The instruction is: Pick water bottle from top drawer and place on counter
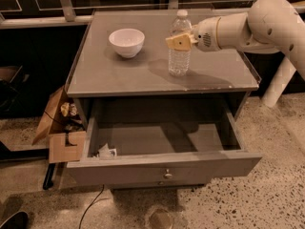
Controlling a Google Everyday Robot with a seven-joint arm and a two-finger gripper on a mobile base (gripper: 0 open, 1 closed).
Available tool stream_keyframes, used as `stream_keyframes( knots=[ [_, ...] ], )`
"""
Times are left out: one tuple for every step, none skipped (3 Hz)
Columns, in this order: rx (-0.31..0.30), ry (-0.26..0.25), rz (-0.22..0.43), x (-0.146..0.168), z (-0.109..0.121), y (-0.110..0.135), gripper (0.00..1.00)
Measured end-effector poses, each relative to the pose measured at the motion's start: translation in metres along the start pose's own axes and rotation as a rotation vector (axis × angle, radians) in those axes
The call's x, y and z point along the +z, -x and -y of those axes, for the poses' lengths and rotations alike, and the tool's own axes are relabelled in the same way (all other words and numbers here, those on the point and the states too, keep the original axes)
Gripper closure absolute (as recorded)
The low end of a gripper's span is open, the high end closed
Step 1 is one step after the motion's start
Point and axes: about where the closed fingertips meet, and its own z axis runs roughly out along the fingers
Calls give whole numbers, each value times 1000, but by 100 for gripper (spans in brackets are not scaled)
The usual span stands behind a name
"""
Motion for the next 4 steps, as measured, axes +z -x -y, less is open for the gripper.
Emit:
stream_keyframes(
  knots=[
    [0, 0, 0, 0, 0, 0, 81],
    [0, 0, 0, 0, 0, 0, 50],
    [0, 0, 0, 0, 0, 0, 27],
    [0, 0, 0, 0, 0, 0, 4]
  ],
)
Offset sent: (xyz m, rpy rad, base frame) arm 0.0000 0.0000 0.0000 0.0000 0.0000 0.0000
